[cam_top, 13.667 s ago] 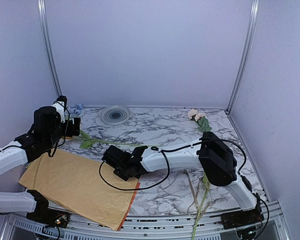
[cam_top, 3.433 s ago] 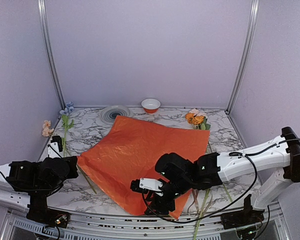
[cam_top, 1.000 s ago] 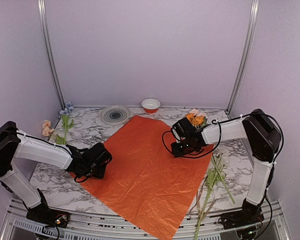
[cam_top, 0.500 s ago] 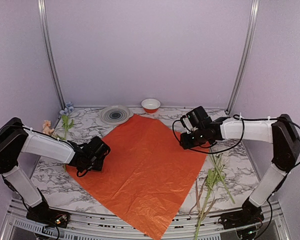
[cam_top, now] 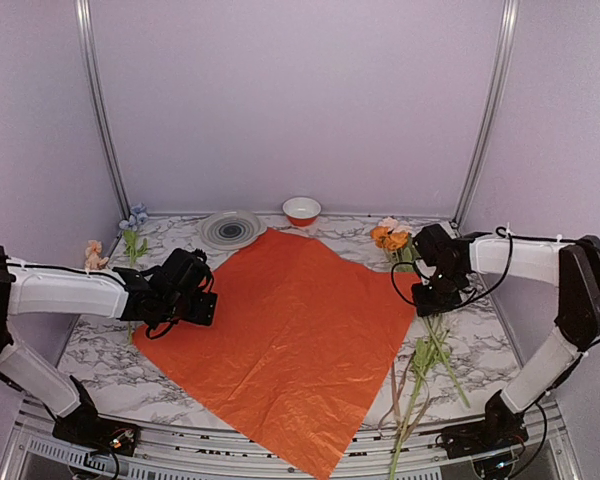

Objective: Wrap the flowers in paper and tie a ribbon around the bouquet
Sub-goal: Pick up the fake flower from the corner of the board, then place the fake flower on the flattened wrapping paper.

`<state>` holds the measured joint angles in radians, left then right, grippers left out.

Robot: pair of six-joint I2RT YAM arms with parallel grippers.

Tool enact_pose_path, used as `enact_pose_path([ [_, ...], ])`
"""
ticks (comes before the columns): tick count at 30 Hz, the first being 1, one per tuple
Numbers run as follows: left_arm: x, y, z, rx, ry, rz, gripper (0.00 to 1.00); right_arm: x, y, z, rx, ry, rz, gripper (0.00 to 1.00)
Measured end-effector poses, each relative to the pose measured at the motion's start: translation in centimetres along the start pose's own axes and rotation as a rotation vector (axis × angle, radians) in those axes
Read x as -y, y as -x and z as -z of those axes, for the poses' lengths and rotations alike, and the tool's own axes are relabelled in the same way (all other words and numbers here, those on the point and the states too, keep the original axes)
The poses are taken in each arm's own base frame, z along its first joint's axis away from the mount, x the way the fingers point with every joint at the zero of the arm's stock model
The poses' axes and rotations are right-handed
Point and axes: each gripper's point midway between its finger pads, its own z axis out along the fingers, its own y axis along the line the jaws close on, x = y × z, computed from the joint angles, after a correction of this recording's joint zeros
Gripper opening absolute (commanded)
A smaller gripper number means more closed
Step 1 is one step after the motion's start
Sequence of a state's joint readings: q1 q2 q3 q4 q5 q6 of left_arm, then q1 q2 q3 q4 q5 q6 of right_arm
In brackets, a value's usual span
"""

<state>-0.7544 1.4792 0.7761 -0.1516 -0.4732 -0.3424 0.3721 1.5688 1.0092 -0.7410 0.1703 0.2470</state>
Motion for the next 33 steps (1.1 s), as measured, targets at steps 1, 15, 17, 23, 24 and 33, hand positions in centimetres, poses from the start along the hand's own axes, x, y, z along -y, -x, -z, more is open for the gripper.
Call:
enact_pose_path([
  [1, 0.0, 0.7, 0.5, 0.020, -0.012, 0.004, 0.82, 0.2, -0.9, -0.6, -0.040, -0.014, 0.013, 0.30],
  [15, -0.3, 2.5, 2.9, 0.070, -0.046, -0.037, 0.83, -0.4, -2.9, -2.9, -0.137, 0.006, 0.085, 0.02],
  [17, -0.3, 2.5, 3.0, 0.071, -0.046, -0.036, 0.83, -0.2, -2.9, -3.0, -0.138, -0.008, 0.086, 0.00],
  [23, -0.6, 3.0, 3.9, 0.094, -0.053, -0.025, 0.85, 1.7, -1.4, -0.9, -0.063, -0.097, 0.073, 0.00],
  [24, -0.7, 3.1, 4.0, 0.097, -0.054, -0.025, 0.85, 2.2, -0.9, -0.2, -0.044, -0.125, 0.067, 0.00],
  [33, -0.7, 2.9, 4.1, 0.089, -0.051, -0.050, 0.89, 8.1, 5.4, 8.0, 0.201, -0.444, -0.056, 0.00],
])
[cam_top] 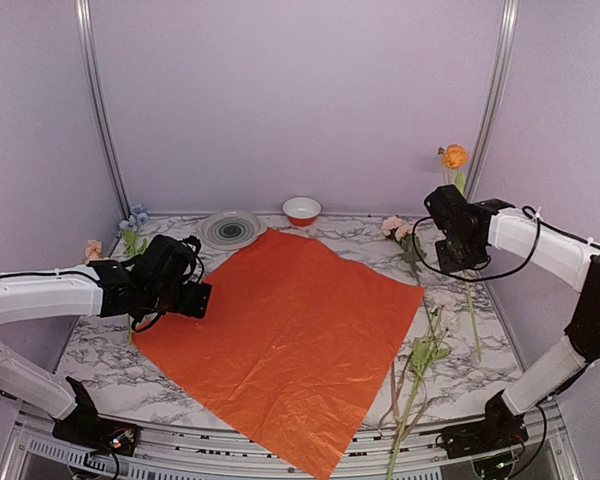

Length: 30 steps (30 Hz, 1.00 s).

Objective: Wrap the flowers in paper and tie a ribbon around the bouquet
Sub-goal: Place the fake flower on the flattened wrapping paper.

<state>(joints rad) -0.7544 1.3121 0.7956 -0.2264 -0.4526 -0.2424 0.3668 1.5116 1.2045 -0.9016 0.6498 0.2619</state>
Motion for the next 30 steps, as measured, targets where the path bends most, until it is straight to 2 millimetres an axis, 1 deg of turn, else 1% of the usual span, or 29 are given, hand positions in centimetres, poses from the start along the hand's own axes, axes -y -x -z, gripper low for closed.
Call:
enact_pose_path([
  [2, -0.1, 0.1, 0.3, -0.015, -0.001, 0.006, 0.90, 0.9, 2.7, 2.3, 0.105, 0.036, -0.074, 0.00],
  [3, 0.0, 0.2, 0.5, -0.018, -0.007, 0.011, 0.90, 1.0, 3.9, 3.7, 0.166, 0.089, -0.111, 0.00],
  [4, 0.1, 0.5, 0.9, -0.019, -0.021, 0.017, 0.91, 0.8, 5.1, 5.6, 0.236, 0.181, -0.151, 0.00],
  [5, 0.2, 1.0, 1.3, -0.013, -0.035, 0.024, 0.92, 0.3, 6.4, 7.9, 0.320, 0.296, -0.193, 0.00],
  [6, 0.4, 1.5, 1.9, -0.005, -0.053, 0.032, 0.94, -0.6, 7.4, 10.3, 0.397, 0.429, -0.226, 0.00],
  [7, 0.5, 2.3, 2.5, 0.010, -0.069, 0.039, 0.97, -1.5, 8.5, 13.1, 0.483, 0.574, -0.251, 0.00],
  [8, 0.6, 3.0, 3.0, 0.025, -0.082, 0.041, 0.99, -3.3, 9.3, 16.3, 0.565, 0.749, -0.261, 0.00],
  [9, 0.7, 4.0, 3.6, 0.048, -0.092, 0.048, 0.99, -5.0, 9.5, 18.8, 0.614, 0.885, -0.252, 0.00],
  [10, 0.7, 5.1, 4.1, 0.070, -0.097, 0.055, 0.99, -7.3, 9.4, 21.8, 0.653, 1.034, -0.216, 0.00],
  [11, 0.7, 6.2, 4.5, 0.093, -0.099, 0.062, 0.99, -9.9, 9.0, 23.9, 0.656, 1.150, -0.167, 0.00],
  [12, 0.5, 7.3, 5.0, 0.118, -0.092, 0.074, 0.99, -13.7, 8.1, 26.1, 0.622, 1.274, -0.091, 0.00],
  [13, 0.2, 8.4, 5.3, 0.142, -0.080, 0.085, 0.99, -17.2, 7.2, 27.4, 0.571, 1.352, -0.023, 0.00],
  [14, -0.3, 10.1, 5.9, 0.184, -0.050, 0.111, 0.99, -20.5, 6.3, 27.9, 0.503, 1.403, 0.032, 0.00],
  [15, -0.4, 10.3, 5.9, 0.189, -0.046, 0.113, 0.99, -23.6, 5.3, 27.7, 0.435, 1.431, 0.077, 0.00],
  [16, -0.8, 11.1, 6.0, 0.208, -0.022, 0.127, 0.99, -26.9, 3.8, 27.4, 0.348, 1.453, 0.125, 0.00],
  [17, -1.1, 11.6, 5.9, 0.224, 0.000, 0.137, 0.99, -29.4, 2.4, 26.6, 0.277, 1.456, 0.160, 0.00],
  [18, -1.5, 12.2, 5.8, 0.241, 0.028, 0.147, 0.99, -31.8, 0.5, 25.4, 0.189, 1.446, 0.189, 0.00],
  [19, -1.7, 12.5, 5.4, 0.250, 0.053, 0.153, 0.99, -33.7, -1.3, 24.2, 0.115, 1.427, 0.216, 0.00],
  [21, -2.1, 12.4, 4.5, 0.247, 0.100, 0.152, 0.99, -35.8, -4.3, 22.2, 0.003, 1.386, 0.249, 0.00],
  [22, -2.3, 12.3, 4.1, 0.243, 0.119, 0.151, 0.99, -36.5, -5.6, 21.5, -0.044, 1.370, 0.253, 0.00],
  [24, -2.7, 11.8, 3.3, 0.233, 0.159, 0.145, 0.99, -37.2, -7.0, 20.7, -0.093, 1.354, 0.247, 0.00],
  [25, -3.0, 11.4, 3.0, 0.227, 0.178, 0.139, 0.99, -37.3, -7.4, 20.4, -0.109, 1.351, 0.235, 0.00],
  [27, -3.5, 10.7, 2.7, 0.216, 0.207, 0.128, 0.99, -37.4, -7.6, 20.0, -0.120, 1.347, 0.208, 0.00],
  [30, -3.8, 10.5, 2.5, 0.215, 0.216, 0.127, 0.99, -38.0, -7.5, 19.5, -0.127, 1.346, 0.181, 0.00],
])
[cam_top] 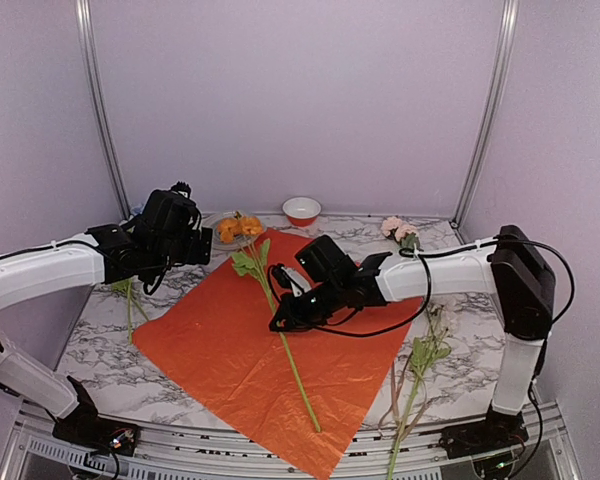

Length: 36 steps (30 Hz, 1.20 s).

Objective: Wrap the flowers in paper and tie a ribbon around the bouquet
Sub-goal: Place the fake flower on the flattened wrapping paper, then pick up the fake flower from the corner of the board.

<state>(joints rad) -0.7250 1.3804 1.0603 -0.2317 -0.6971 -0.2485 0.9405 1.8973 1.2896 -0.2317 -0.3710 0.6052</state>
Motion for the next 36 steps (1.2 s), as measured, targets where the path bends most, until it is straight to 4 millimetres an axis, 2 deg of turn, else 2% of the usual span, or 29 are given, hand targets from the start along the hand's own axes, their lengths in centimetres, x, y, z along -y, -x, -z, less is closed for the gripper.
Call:
enact_pose_path([
  [7, 0.8, -0.5, -0.1, -0.012, -0.048, 0.004, 0.99, 3.3, -0.1, -3.4, -0.031, -0.057, -0.062, 0.00],
  [15, 1.2, -0.3, -0.1, -0.008, -0.065, 0.002, 0.99, 6.0, 1.9, -4.0, 0.007, -0.079, -0.127, 0.01],
  [16, 1.2, -0.3, -0.1, -0.008, -0.065, 0.001, 0.99, 6.3, 2.0, -4.1, 0.008, -0.081, -0.133, 0.08],
  [18, 1.1, -0.3, -0.1, -0.007, -0.064, -0.004, 0.99, 6.9, 2.0, -4.1, 0.007, -0.089, -0.144, 0.31],
  [19, 1.1, -0.4, -0.1, -0.007, -0.063, -0.006, 0.99, 7.0, 2.0, -4.1, 0.008, -0.093, -0.146, 0.38],
  [22, 1.1, -0.3, -0.1, -0.003, -0.063, -0.013, 0.99, 7.5, 2.3, -4.0, 0.018, -0.114, -0.144, 0.48],
  [25, 1.2, -0.2, -0.2, 0.001, -0.064, -0.015, 0.99, 7.7, 2.8, -3.1, 0.033, -0.160, -0.116, 0.51],
  [27, 1.2, -0.3, -0.2, 0.000, -0.066, -0.016, 0.99, 7.9, 3.3, -1.5, 0.050, -0.209, -0.094, 0.48],
  [29, 1.3, -0.3, -0.2, -0.001, -0.069, -0.017, 0.99, 8.2, 4.5, 1.6, 0.104, -0.269, -0.070, 0.40],
  [31, 1.3, -0.3, -0.2, 0.000, -0.070, -0.017, 0.99, 9.0, 6.4, 6.4, 0.200, -0.334, -0.059, 0.40],
  [33, 1.3, -0.3, -0.2, 0.000, -0.071, -0.017, 0.99, 11.3, 8.3, 12.4, 0.319, -0.408, -0.081, 0.48],
  [35, 1.3, -0.3, -0.2, 0.001, -0.071, -0.018, 0.99, 15.6, 9.5, 18.6, 0.428, -0.508, -0.141, 0.58],
  [36, 1.3, -0.3, -0.2, 0.001, -0.071, -0.018, 0.99, 17.5, 9.5, 20.5, 0.454, -0.545, -0.171, 0.61],
])
